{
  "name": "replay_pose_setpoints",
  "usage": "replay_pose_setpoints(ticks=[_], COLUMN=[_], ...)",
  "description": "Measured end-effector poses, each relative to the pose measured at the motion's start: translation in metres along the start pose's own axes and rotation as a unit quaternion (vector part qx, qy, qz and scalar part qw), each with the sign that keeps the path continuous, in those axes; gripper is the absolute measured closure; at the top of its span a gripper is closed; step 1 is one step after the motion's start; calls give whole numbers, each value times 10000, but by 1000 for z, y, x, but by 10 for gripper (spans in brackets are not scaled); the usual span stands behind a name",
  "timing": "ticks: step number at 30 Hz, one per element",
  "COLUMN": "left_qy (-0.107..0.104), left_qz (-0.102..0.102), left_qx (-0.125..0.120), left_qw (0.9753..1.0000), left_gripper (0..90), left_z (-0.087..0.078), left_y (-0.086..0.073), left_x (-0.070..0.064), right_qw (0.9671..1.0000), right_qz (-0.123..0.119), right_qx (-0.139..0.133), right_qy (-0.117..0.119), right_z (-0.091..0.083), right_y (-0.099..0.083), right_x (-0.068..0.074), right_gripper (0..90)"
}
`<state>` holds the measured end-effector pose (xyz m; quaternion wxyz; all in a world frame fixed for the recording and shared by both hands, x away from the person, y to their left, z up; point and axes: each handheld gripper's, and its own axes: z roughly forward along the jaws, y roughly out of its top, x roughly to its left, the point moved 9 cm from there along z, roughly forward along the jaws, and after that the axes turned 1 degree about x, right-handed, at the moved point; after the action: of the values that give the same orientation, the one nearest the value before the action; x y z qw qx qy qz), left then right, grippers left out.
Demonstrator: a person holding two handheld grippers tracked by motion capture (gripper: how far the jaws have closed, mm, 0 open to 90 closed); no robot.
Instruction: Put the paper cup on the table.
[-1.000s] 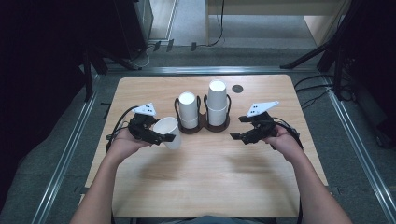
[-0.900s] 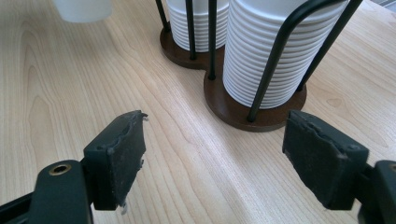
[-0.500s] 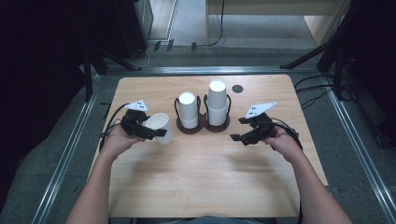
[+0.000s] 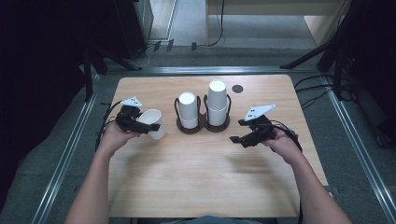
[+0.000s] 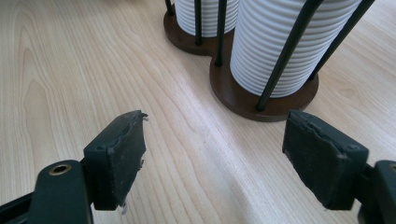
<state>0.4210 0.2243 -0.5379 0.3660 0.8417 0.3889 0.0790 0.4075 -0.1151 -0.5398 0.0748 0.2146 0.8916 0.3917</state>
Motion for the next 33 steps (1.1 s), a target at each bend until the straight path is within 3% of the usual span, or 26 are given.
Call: replay_pose_setpoints(ticks=[8,14,19,25,29,33], left_qy=[180,416,678,725,757,622], left_qz=[-152,-259,-278,-387,-333,-406], left_qx=[18,3,163,170,199,287], left_qw=[9997,9988,9972,9965,9964,9968], left_gripper=[235,229,219,215,211,215], left_z=[4,5,8,7,8,10], left_y=[-5,-9,-14,-15,-14,-15], left_x=[15,28,36,39,38,35], right_qw=[10000,9999,9999,9999,9999,9999], right_qz=[-50,-28,-16,-25,-30,-56], right_qx=[70,82,83,105,112,89], right_qy=[-2,-57,-67,-73,-83,-57], right_z=[0,-1,-1,-1,-1,-1], right_y=[-3,-6,-6,-7,-7,-7], right_x=[6,4,4,4,4,5], right_gripper=[214,215,215,215,215,215])
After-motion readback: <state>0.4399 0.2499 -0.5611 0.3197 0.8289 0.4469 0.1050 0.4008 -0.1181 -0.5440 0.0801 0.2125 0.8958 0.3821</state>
